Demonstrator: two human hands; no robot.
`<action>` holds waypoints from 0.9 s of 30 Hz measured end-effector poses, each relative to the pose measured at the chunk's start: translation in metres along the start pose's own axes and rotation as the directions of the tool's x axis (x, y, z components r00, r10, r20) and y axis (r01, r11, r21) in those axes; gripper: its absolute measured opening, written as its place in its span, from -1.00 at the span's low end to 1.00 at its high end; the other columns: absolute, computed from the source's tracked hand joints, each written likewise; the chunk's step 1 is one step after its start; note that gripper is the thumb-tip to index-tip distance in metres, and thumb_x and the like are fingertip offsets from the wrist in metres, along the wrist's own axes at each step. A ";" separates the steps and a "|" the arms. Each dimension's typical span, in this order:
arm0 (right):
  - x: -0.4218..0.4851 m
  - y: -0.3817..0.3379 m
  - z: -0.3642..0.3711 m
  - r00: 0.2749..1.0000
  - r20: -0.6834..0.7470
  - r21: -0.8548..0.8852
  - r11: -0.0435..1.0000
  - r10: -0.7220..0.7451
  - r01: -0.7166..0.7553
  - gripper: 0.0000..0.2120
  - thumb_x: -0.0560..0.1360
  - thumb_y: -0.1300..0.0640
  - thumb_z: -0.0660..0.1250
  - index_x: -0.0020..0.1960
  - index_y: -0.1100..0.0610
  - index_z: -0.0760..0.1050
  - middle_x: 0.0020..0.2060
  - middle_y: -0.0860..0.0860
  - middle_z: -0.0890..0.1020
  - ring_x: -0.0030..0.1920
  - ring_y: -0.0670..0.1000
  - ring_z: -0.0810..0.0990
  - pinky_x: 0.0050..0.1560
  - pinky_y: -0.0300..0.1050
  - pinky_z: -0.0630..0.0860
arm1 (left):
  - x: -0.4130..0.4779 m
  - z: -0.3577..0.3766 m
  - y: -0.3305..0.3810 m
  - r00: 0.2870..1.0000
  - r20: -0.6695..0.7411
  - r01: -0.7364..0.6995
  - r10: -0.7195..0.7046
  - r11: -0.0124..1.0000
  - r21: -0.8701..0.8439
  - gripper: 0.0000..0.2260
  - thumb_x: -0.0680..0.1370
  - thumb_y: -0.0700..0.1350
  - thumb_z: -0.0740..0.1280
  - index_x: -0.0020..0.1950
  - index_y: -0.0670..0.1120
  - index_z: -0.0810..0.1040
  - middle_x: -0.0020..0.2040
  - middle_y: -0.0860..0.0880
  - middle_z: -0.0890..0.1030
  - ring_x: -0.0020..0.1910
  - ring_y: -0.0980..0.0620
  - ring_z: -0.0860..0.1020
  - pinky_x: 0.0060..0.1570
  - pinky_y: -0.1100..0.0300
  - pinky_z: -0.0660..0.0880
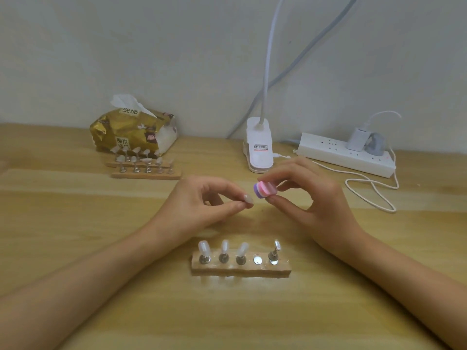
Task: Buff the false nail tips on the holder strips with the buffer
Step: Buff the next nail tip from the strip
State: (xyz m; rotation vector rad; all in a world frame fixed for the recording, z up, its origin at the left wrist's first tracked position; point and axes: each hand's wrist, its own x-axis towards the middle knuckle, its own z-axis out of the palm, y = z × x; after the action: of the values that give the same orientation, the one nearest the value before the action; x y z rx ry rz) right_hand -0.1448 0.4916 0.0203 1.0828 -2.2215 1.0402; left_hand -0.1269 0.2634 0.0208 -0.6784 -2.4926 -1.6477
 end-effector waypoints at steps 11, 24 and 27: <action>0.002 -0.005 0.002 0.999 -0.004 -0.038 0.998 -0.042 0.042 -0.90 0.52 0.29 0.46 0.01 0.16 0.61 -0.07 0.03 0.62 -0.01 0.00 0.60 0.02 -0.06 0.54 | 0.003 0.001 -0.004 0.999 0.042 0.022 -0.022 1.000 -0.015 -0.89 0.48 -0.19 0.48 -0.14 0.03 0.71 -0.16 0.11 0.72 -0.50 0.16 0.42 -0.42 0.36 0.40; -0.001 -0.006 0.004 0.998 0.051 -0.069 0.997 -0.026 0.030 -0.93 0.52 0.23 0.45 0.00 0.15 0.61 -0.06 -0.02 0.62 0.00 -0.02 0.62 0.01 0.00 0.54 | 0.003 0.001 -0.005 0.996 0.083 0.032 -0.033 0.999 0.021 -0.98 0.47 -0.10 0.50 -0.16 0.01 0.70 -0.21 0.13 0.71 -0.49 0.18 0.32 -0.44 0.36 0.31; -0.003 -0.008 0.003 0.996 0.032 -0.073 0.993 -0.089 0.091 -0.92 0.52 0.25 0.46 0.00 0.15 0.61 -0.05 -0.03 0.62 0.01 -0.04 0.61 0.04 -0.12 0.54 | 0.003 0.001 -0.005 0.995 0.089 0.036 -0.036 0.999 0.009 -0.99 0.47 -0.12 0.49 -0.14 -0.02 0.70 -0.21 0.11 0.72 -0.48 0.18 0.31 -0.46 0.37 0.28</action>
State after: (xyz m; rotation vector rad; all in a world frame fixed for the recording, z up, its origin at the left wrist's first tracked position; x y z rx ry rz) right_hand -0.1371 0.4874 0.0202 1.1602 -2.1934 0.9025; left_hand -0.1310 0.2639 0.0168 -0.7264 -2.5857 -1.6547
